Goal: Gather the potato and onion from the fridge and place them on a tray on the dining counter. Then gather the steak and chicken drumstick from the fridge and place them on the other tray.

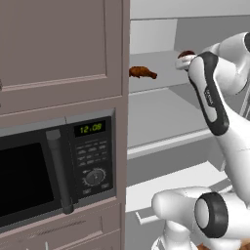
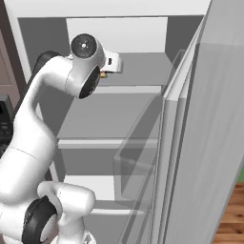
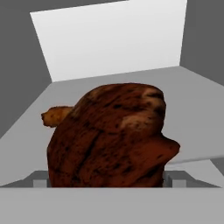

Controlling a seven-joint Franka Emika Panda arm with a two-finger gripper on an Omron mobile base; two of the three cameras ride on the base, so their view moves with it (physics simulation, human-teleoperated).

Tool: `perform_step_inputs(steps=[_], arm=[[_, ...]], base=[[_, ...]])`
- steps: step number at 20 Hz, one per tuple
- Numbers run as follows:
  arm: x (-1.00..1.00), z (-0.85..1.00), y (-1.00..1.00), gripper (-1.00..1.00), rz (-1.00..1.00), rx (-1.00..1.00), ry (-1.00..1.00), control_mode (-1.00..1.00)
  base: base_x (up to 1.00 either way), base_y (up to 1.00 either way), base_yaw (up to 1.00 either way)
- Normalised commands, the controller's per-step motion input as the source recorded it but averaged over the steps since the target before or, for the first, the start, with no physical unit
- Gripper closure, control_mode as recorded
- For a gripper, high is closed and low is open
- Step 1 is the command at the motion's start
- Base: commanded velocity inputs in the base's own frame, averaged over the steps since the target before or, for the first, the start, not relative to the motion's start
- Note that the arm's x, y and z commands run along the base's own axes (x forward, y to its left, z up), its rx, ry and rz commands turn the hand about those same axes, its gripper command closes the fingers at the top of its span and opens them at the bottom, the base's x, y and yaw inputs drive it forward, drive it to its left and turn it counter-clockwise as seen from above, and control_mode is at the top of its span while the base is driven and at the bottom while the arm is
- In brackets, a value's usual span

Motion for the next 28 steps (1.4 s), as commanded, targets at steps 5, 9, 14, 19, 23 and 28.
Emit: perform_step_inputs(steps=[5,9,14,19,23,28], arm=[[-1.00,0.07,0.00,1.00,-0.04,0.00,-0.04,-1.00],[-1.00,0.01,0.15,1.00,-0.02,-0.03,0.01,-1.00],[-1.00,0.14,0.34,1.00,0.00,-0.09,0.00,-1.00],[-0.80,0.19,0.03,1.00,0.00,-0.03,0.00,1.00],[0.00,0.00,0.00,1.00,0.00,0.00,0.00,1.00],[0.00,0.00,0.00,1.00,0.00,0.00,0.00,1.00]], base=[[0.00,0.00,0.00],[0.00,0.00,0.00],[0.00,0.00,0.00],[-0.20,0.00,0.00],[-1.00,0.02,0.00],[-1.00,0.42,0.00]])
